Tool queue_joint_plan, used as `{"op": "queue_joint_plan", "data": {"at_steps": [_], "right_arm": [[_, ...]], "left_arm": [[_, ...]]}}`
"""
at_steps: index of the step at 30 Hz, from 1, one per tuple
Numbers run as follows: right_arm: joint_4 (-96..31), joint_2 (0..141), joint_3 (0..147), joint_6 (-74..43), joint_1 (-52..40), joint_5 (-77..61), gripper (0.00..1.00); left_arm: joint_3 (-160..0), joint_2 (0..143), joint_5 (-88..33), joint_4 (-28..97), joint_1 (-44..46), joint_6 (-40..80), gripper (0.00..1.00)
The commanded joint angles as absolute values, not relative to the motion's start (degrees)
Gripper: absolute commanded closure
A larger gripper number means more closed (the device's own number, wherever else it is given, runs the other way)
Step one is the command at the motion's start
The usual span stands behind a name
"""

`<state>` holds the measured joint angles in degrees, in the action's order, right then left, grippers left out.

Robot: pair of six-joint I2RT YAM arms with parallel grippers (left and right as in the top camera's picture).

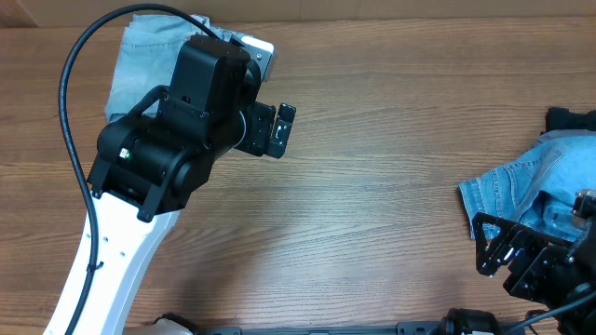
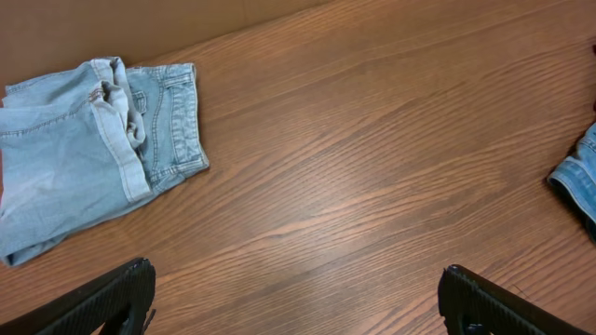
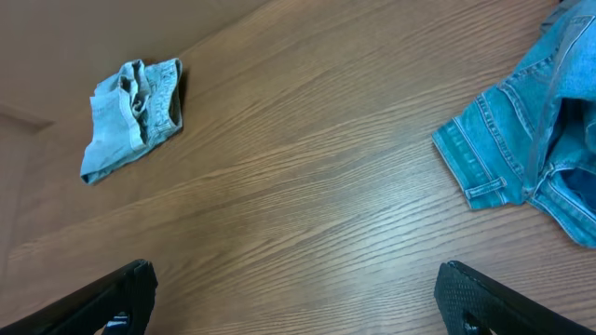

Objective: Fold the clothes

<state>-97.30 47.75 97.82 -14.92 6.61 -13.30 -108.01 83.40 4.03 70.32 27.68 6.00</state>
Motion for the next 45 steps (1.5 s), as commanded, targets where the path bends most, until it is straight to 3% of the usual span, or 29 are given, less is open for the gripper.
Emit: {"op": "queue_joint_plan", "data": {"at_steps": [1,5,15,20,31,37,45], "right_arm": [[-96.77,47.75,98.19,-13.39,6.46,-12.45,0.00],[-83.48,42.83,92.20,-8.73,6.52,-9.28,0.00],[-22.48,11.53,34.20,-4.51,6.39,-13.80,0.00],[-7.38,2.28,20.69,-4.67,5.34,-16.36,0.00],[9.85,0.16,6.33,-11.16,4.78,-5.96,0.00],[12.73,0.16,0.56,-11.18,4.78,-4.34,0.00],[-3.64,0.16,0.45,-11.16,4.78,-1.56,0.00]], "left_arm": [[-107.79,83.13,3.14,70.26,27.88,6.63,0.00],[-107.79,83.13,3.14,70.26,27.88,6.63,0.00],[-107.79,83.13,3.14,70.26,27.88,6.63,0.00],[-107.79,83.13,3.14,70.26,27.88,6.63,0.00],[-107.79,83.13,3.14,70.26,27.88,6.63,0.00],[-107.79,83.13,3.14,70.26,27.88,6.63,0.00],[-107.79,83.13,3.14,70.26,27.88,6.63,0.00]]}}
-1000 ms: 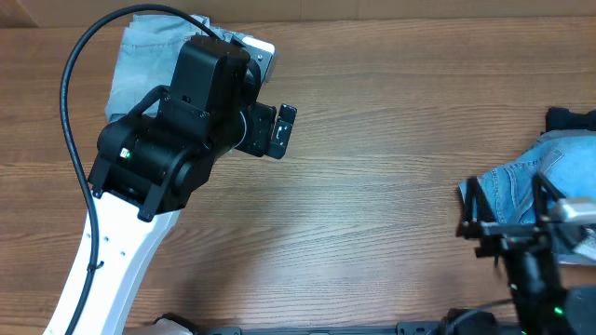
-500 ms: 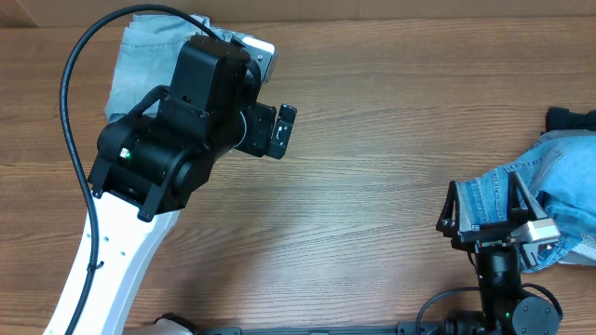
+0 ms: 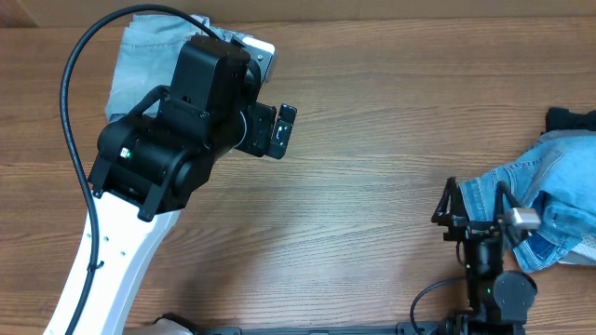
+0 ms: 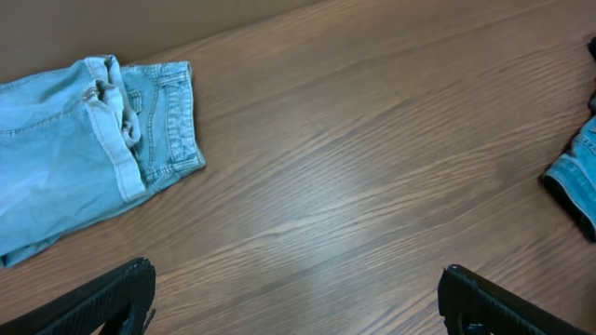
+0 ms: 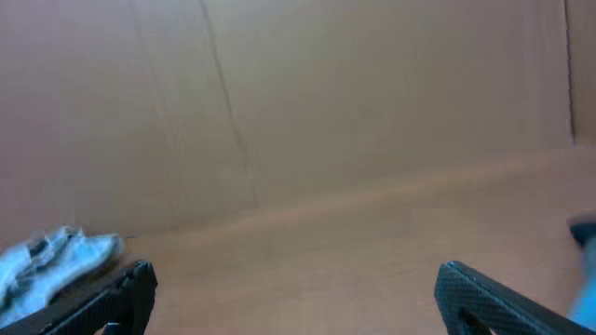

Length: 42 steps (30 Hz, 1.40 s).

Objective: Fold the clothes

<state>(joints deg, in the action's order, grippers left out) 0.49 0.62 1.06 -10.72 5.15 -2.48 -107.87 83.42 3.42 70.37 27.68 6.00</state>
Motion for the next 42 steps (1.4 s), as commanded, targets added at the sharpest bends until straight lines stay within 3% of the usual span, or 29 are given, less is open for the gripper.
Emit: {"op": "queue_joint_plan", "data": {"at_steps": [1,20,24,31,37,42], "right_arm": [[-4.71,0.30,0.45,-11.16,4.78,-1.56,0.00],[-4.69,0.34,0.47,-11.16,4.78,-1.54,0.00],[-4.69,0.34,0.47,-11.16,4.78,-1.54,0.00],[-4.69,0.34,0.47,-11.16,4.78,-1.54,0.00],[-4.69,0.34,0.47,-11.16,4.78,-1.54,0.00],[-4.69,0.34,0.47,-11.16,4.78,-1.54,0.00]], "left_arm": [[-107.79,83.13,3.14,70.26,27.88,6.63,0.00],[-107.35,82.11,1.80,73.60,27.81,7.97,0.00],[-92.20,72.75,-1.34,57.89,26.70,7.75,0.00],[-54.63,48.34,-12.60,34.85,12.21,4.29,0.00],[-26.81,26.24,-15.53,9.28,6.13,3.84,0.00],[-11.22,13.28,-15.49,-4.54,2.68,5.26,0.00]]}}
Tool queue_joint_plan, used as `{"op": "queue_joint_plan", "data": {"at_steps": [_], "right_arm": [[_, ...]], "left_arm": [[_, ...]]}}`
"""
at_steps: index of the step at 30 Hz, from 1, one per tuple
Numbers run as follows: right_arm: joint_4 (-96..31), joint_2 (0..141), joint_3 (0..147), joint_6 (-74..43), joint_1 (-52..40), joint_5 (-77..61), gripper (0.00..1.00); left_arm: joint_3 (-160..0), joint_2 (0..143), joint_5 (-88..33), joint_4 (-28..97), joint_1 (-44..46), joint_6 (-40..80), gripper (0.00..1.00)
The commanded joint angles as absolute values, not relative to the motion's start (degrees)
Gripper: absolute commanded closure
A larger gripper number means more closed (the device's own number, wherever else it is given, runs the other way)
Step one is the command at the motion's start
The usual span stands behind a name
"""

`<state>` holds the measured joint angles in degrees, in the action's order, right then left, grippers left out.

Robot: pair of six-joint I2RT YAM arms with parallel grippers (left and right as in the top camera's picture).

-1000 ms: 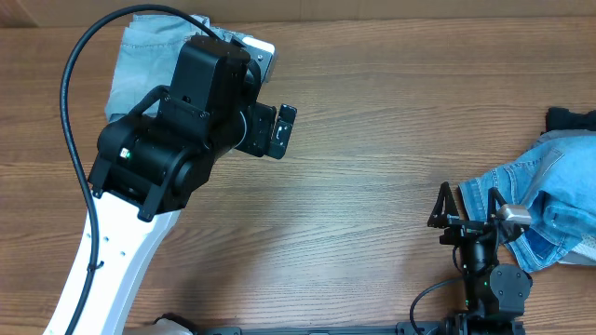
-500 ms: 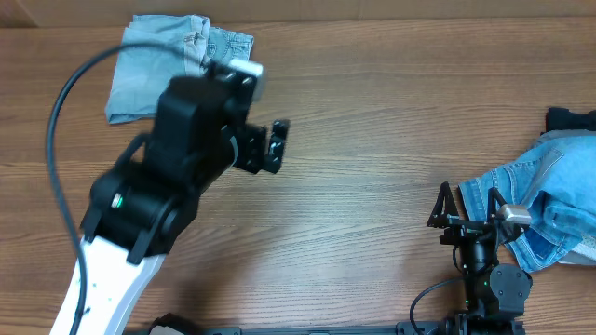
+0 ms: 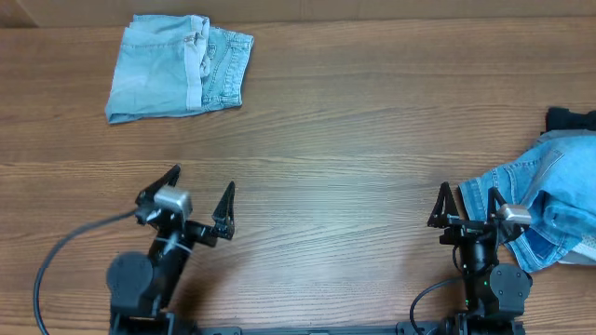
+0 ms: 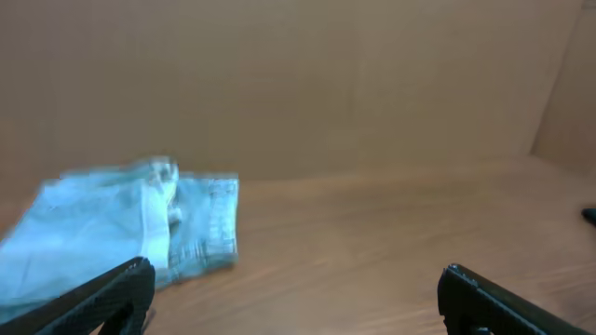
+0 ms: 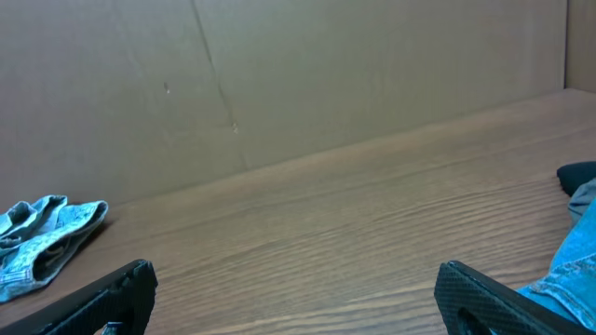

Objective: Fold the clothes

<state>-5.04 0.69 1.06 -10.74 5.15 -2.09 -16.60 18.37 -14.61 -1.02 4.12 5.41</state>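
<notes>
A folded pair of light blue denim shorts (image 3: 179, 65) lies at the table's far left; it also shows blurred in the left wrist view (image 4: 121, 228) and small in the right wrist view (image 5: 47, 240). A crumpled heap of blue denim (image 3: 540, 209) lies at the right edge, its corner at the right wrist view's edge (image 5: 570, 279). My left gripper (image 3: 186, 194) stands open near the front left, nothing between its fingers (image 4: 102, 302). My right gripper (image 3: 466, 207) stands open near the front right, just left of the heap.
A brown cardboard wall (image 5: 279, 74) backs the wooden table (image 3: 354, 140). A dark item (image 3: 570, 119) lies at the far right edge beyond the denim heap.
My left arm was stretched over the folded shorts at the far left; now it is drawn back to the front left, gripper open and level. The right arm has not moved.
My left arm stayed stretched over the folded shorts at the far left through both earlier moments. My right gripper was low at the front right corner over the denim heap, then stood upright beside it. Now both arms sit at the table's front, grippers open.
</notes>
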Motion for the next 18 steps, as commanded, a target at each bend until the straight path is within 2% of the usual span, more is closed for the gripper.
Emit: {"op": "queue_joint_plan", "data": {"at_steps": [1,5,8,15,18], "right_arm": [[-4.69,0.34,0.47,-11.16,4.78,-1.54,0.00],[-4.69,0.34,0.47,-11.16,4.78,-1.54,0.00],[-4.69,0.34,0.47,-11.16,4.78,-1.54,0.00],[-4.69,0.34,0.47,-11.16,4.78,-1.54,0.00],[-4.69,0.34,0.47,-11.16,4.78,-1.54,0.00]], "left_arm": [[-8.93,11.51,-15.46,-6.52,2.17,5.34,0.00],[-1.17,5.80,-14.98,-12.34,0.08,8.91,0.00],[-0.27,2.79,-14.44,-10.92,-0.80,8.51,0.00],[-0.27,0.16,-18.35,2.22,-1.91,0.01,0.00],[-0.27,0.19,-18.55,2.76,-1.87,-4.89,0.00]]}}
